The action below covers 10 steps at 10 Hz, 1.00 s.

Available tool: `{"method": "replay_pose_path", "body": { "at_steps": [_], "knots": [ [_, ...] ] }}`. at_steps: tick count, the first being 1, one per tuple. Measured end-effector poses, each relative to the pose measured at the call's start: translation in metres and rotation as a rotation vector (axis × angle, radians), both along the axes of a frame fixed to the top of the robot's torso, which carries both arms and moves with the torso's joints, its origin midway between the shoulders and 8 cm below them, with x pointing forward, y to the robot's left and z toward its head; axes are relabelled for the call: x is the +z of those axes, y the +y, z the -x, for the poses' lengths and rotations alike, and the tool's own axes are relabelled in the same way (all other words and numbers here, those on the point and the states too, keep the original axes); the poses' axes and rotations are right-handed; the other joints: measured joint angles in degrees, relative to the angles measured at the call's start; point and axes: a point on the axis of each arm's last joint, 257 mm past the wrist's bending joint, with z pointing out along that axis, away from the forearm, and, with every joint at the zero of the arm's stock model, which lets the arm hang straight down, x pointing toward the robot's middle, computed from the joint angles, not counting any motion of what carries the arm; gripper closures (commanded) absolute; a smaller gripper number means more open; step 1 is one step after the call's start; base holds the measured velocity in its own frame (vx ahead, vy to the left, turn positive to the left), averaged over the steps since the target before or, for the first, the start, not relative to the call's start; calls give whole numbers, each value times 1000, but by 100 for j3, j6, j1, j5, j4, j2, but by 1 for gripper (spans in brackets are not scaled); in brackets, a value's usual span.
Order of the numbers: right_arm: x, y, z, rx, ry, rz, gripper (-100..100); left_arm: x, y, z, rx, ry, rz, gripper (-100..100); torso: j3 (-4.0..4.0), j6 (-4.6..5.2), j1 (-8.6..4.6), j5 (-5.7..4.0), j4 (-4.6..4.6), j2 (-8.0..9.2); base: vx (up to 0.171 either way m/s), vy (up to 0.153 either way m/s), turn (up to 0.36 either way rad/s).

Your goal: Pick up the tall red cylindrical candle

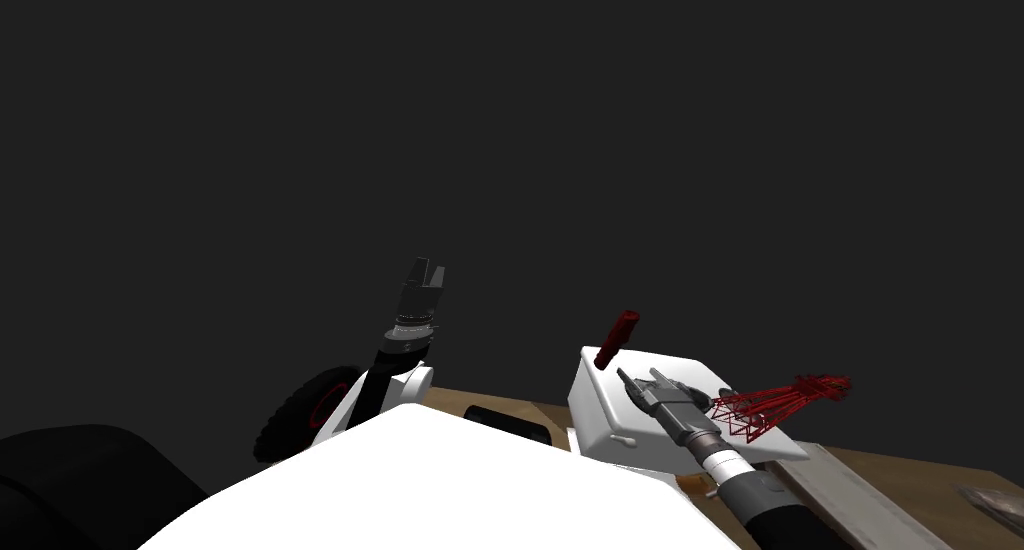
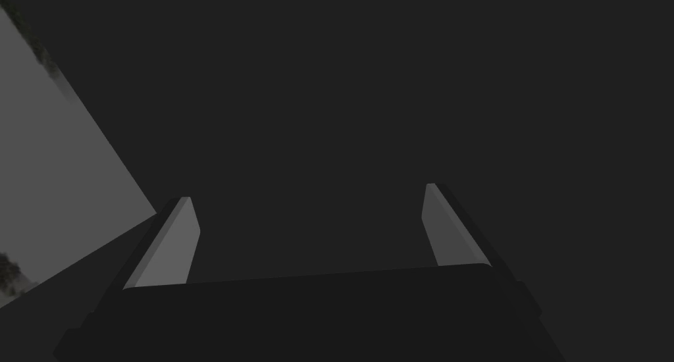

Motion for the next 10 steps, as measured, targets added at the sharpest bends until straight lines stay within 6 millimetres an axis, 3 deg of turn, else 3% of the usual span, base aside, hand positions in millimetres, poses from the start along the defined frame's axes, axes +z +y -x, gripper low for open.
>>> {"method": "replay_pose_path", "body": {
  "at_steps": [4, 5, 6, 8, 10],
  "knots": [
    [19, 37, 3, 69, -28, -21, -100, 0, 0, 0, 0, 0, 0, 0, -1, 0, 6, 2, 0, -1, 78, -49, 17],
    [20, 38, 3, 71, -30, -21, 0, 0, 0, 0, 0, 0, 0, 0, 6, 0, 14, 3, 2, 13, 7, -4, 1],
    [20, 38, 3, 71, -29, -21, -100, 0, 0, 0, 0, 0, 0, 0, 13, 1, 21, 5, 5, 24, -137, 20, 84],
    [7, 46, -3, 95, -16, -63, -100, 0, 0, 0, 0, 0, 0, 0, 48, 1, 37, 8, 19, 83, -113, 31, 18],
    [-1, 37, -18, 87, -22, -60, -100, 0, 0, 0, 0, 0, 0, 0, 27, 0, 25, 6, 11, 45, -3, -4, -2]
  ]
}}
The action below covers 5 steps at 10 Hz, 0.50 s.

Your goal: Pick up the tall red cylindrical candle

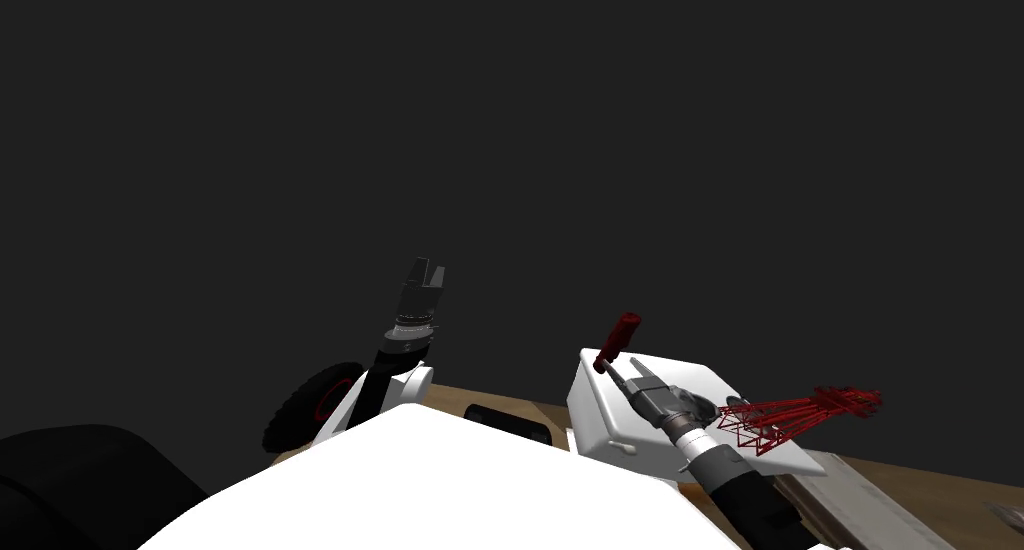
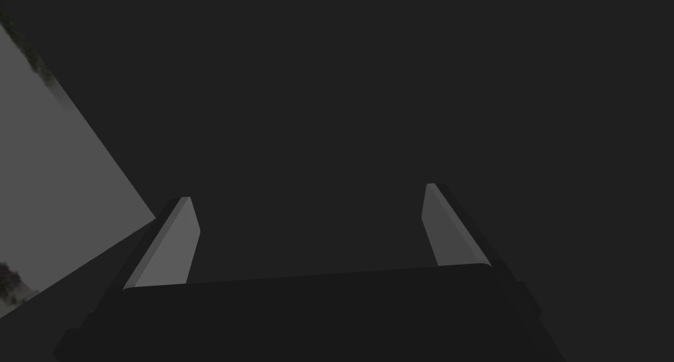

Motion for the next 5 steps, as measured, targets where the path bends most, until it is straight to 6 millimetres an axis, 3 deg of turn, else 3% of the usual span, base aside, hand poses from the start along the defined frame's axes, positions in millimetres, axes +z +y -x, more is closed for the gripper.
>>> {"method": "replay_pose_path", "body": {
  "at_steps": [1, 3, 5],
  "knots": [
    [-3, -6, -5, -8, 1, 5, -100, 0, 0, 0, 0, 0, 0, 0, -7, 0, -4, 0, -3, -12, -113, 18, 85],
    [-14, 1, -15, 17, 14, -30, -100, 0, 0, 0, 0, 0, 0, 0, 18, 1, 11, 2, 7, 33, -111, 27, 18],
    [-19, -8, -29, 7, 5, -24, -100, 0, 0, 0, 0, 0, 0, 0, 0, 1, 1, 1, 0, 0, 0, 0, -3]
  ]
}}
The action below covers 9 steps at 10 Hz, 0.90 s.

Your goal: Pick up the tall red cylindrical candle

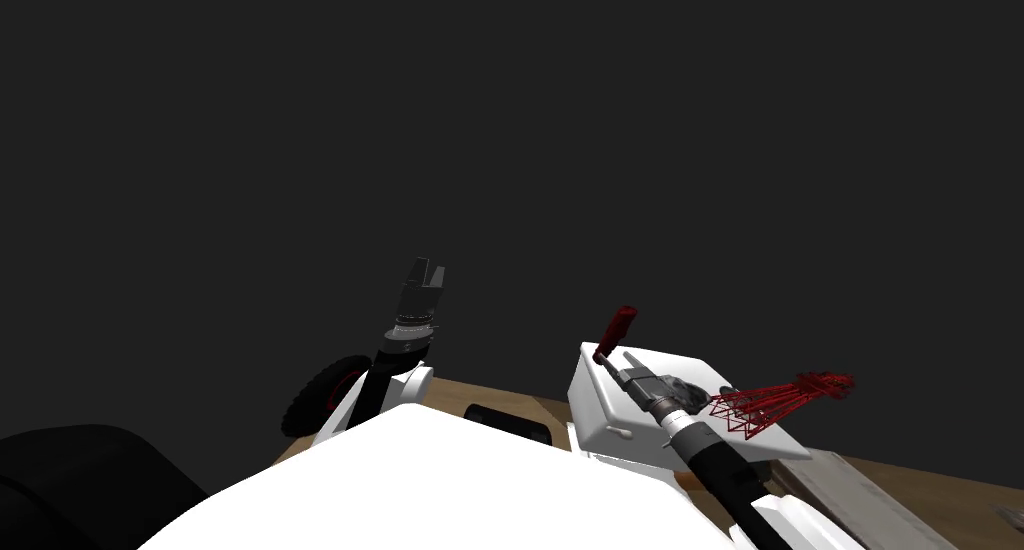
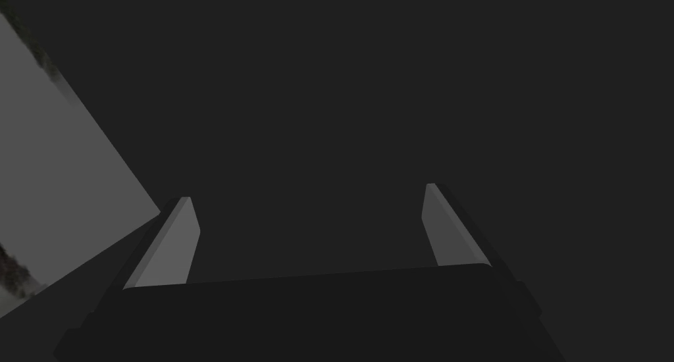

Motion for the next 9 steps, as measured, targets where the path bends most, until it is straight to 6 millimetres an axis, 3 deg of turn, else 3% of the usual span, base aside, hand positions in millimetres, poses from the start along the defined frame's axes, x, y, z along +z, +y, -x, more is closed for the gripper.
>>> {"method": "replay_pose_path", "body": {
  "at_steps": [1, 3, 6, 9],
  "knots": [
    [-3, -5, -5, -9, 3, 6, -100, 0, 0, 0, 0, 0, 0, 0, -8, 0, -3, -1, -3, -14, -91, 20, 77],
    [-12, 3, -16, 18, 15, -24, -100, 0, 0, 0, 0, 0, 0, 0, 15, 0, 10, 2, 5, 28, -112, 28, 22],
    [-18, -12, -38, -2, 7, -12, -100, 0, 0, 0, 0, 0, 0, 0, -6, 1, -3, -1, -3, -9, -44, 7, 27],
    [-30, -11, -57, 17, 24, -30, -100, 0, 0, 0, 0, 0, 0, 0, 11, 2, 7, 2, 4, 19, -81, 21, 11]
  ]
}}
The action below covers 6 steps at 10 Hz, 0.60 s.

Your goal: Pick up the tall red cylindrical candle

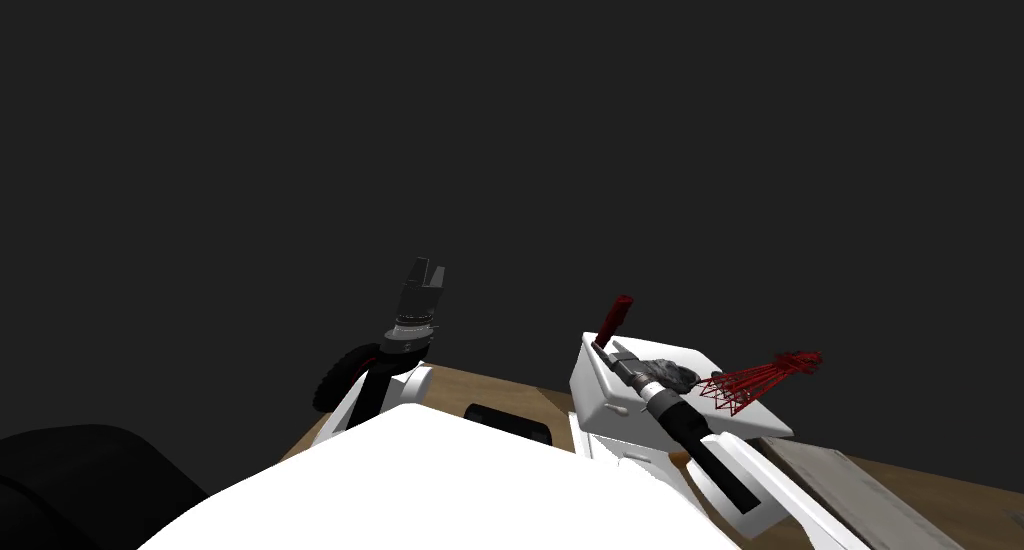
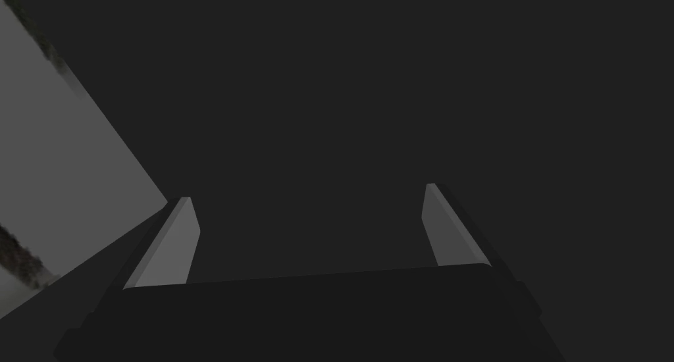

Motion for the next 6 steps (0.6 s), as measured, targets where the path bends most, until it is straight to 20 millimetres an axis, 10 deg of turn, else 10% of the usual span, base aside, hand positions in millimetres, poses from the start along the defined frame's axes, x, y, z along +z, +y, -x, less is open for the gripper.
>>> {"method": "replay_pose_path", "body": {
  "at_steps": [6],
  "knots": [
    [-13, -16, -32, -9, 13, 3, -100, 0, 0, 0, 0, 0, 0, 0, 3, 1, 0, 0, 1, 4, -58, 14, 19]
  ]
}}
